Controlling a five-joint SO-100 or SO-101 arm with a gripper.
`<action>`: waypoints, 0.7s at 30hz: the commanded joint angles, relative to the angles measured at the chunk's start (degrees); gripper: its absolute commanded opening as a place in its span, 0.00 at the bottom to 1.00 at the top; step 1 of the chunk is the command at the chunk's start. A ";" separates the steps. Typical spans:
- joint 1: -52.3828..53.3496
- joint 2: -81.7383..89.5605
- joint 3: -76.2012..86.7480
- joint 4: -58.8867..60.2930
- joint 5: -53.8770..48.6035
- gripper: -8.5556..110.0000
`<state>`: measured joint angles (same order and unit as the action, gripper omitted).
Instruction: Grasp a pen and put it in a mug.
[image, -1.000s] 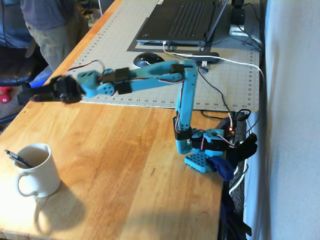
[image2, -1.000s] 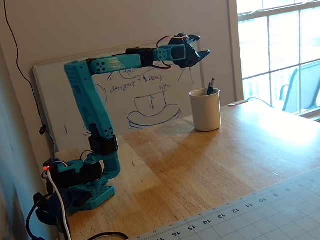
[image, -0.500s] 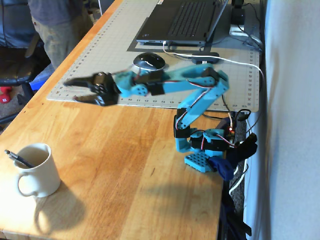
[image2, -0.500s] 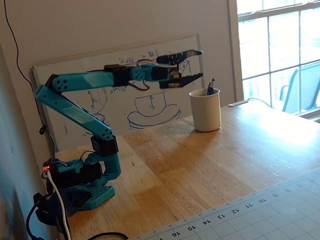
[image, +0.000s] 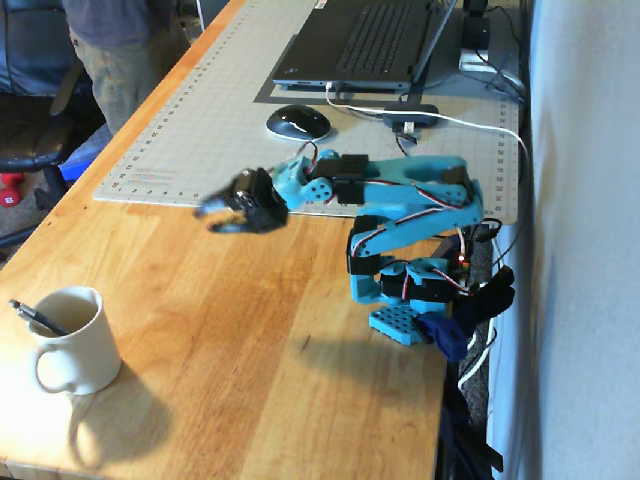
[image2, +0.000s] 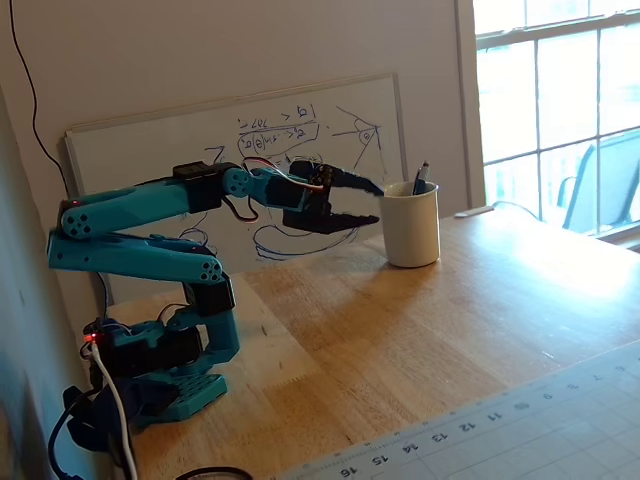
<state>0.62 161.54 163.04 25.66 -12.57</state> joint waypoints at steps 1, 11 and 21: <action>0.26 6.59 1.23 9.93 0.62 0.12; 3.87 14.68 9.93 12.57 -0.18 0.09; 4.22 16.61 10.99 18.81 -0.26 0.09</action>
<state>4.66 176.75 174.73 42.36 -12.39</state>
